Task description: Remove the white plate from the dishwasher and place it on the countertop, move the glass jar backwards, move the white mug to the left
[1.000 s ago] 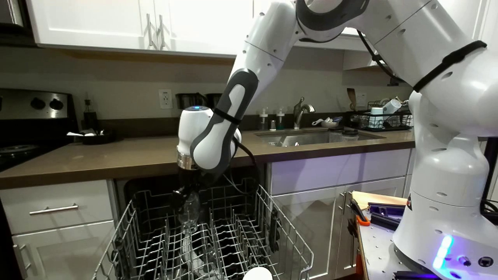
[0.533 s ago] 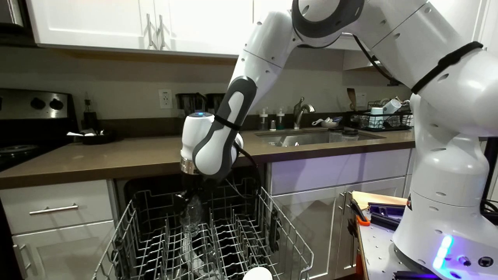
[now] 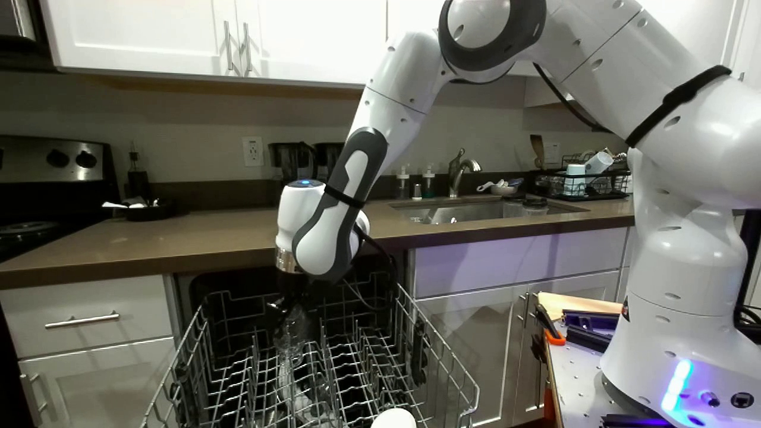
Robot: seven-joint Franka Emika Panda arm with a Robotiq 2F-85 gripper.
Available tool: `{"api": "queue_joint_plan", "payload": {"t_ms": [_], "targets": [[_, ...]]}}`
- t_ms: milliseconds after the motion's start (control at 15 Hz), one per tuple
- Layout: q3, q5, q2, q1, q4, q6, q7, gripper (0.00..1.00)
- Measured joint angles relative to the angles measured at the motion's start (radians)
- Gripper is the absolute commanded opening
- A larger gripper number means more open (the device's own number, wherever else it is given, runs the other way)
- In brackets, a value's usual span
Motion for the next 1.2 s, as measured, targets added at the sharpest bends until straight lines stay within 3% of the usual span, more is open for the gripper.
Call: {"api": "queue_joint_plan", "payload": {"t_ms": [933,1067,1200], "targets": [[0.056,0.008,0.098,-0.062,0.105,0.000,-0.003,0.67],[0.059,0.008,0.110,-0.065,0.115,0.000,-0.003,0.76],[0.059,0.008,0.113,-0.065,0.119,-0.002,-0.003,0.97]]}}
